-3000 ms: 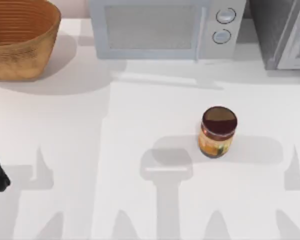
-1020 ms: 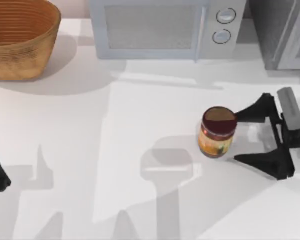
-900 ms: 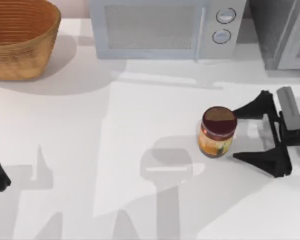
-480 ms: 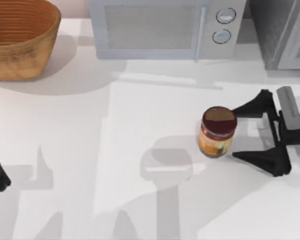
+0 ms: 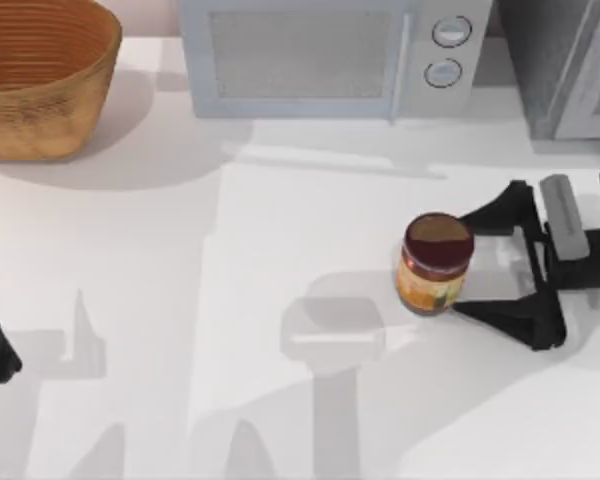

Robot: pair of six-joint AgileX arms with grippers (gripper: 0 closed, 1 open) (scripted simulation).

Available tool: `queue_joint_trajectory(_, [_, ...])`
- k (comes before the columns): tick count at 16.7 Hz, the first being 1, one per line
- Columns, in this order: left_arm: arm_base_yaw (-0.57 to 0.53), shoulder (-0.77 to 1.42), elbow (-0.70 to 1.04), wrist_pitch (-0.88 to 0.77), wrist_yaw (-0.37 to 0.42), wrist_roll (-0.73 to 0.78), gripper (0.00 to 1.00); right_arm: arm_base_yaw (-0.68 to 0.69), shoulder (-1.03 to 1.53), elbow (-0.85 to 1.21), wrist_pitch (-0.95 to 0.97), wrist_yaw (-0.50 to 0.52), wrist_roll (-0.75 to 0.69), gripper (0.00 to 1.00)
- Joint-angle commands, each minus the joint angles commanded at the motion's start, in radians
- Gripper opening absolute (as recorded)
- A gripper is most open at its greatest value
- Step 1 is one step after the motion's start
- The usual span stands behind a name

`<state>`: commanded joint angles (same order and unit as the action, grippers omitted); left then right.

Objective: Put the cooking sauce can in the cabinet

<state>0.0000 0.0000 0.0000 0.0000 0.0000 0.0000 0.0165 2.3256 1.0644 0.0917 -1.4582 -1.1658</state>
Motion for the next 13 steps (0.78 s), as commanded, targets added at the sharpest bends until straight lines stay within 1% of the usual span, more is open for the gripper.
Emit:
queue_joint_trajectory(8, [0.0, 0.0, 0.0, 0.0, 0.0, 0.0, 1.0, 0.084, 0.033, -0.115, 0.659, 0.054, 0.51, 1.0])
queue_joint_trajectory(11, [0.0, 0.0, 0.0, 0.0, 0.0, 0.0, 1.0, 0.121, 0.027, -0.146, 0.816, 0.084, 0.647, 1.0])
queue_joint_trajectory(13, [0.0, 0.0, 0.0, 0.0, 0.0, 0.0, 1.0, 0.135, 0.021, -0.157, 0.867, 0.097, 0.696, 1.0])
